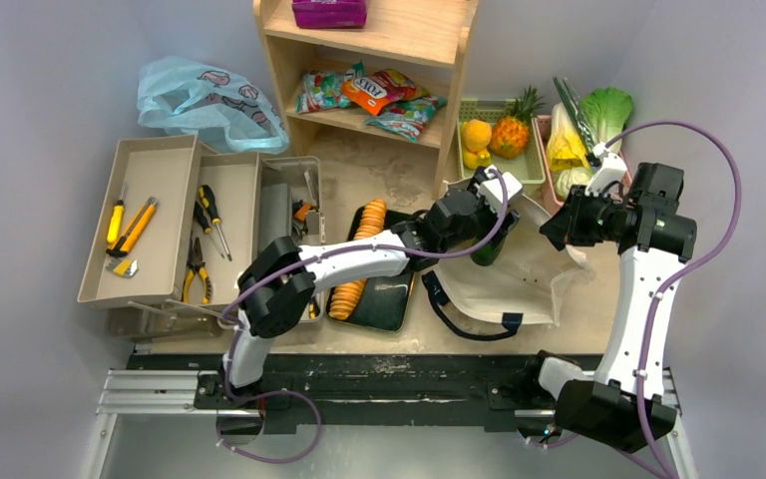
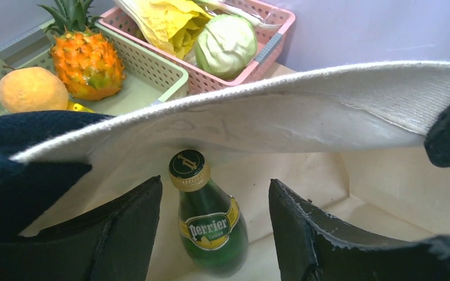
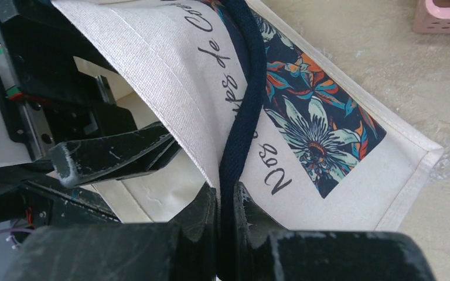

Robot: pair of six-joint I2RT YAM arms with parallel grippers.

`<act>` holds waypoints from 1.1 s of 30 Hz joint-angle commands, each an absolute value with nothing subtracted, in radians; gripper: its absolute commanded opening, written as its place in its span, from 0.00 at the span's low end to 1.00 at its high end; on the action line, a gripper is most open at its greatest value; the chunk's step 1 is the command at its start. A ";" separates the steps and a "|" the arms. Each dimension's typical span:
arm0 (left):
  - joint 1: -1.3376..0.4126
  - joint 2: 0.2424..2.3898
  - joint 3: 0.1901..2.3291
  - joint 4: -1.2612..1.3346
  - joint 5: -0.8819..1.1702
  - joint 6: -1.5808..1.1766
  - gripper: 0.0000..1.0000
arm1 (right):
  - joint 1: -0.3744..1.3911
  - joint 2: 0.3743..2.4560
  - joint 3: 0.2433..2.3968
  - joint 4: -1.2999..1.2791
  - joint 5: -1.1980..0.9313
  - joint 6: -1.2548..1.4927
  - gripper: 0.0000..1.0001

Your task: Untie the knot of the grocery bags and take out the mixed food

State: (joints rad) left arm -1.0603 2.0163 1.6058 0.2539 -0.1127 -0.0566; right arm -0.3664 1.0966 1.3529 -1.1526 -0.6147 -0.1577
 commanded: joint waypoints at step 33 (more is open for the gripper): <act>-1.025 2.167 1.775 0.365 -0.130 -0.053 0.00 | -0.365 1.063 1.422 -1.216 -0.688 -0.182 0.00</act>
State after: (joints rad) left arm -1.0485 2.2620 1.8359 0.2722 -0.1875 -0.0498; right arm -0.3668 1.0916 1.3819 -1.2034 -0.6033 -0.1959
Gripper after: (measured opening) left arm 0.280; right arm 0.057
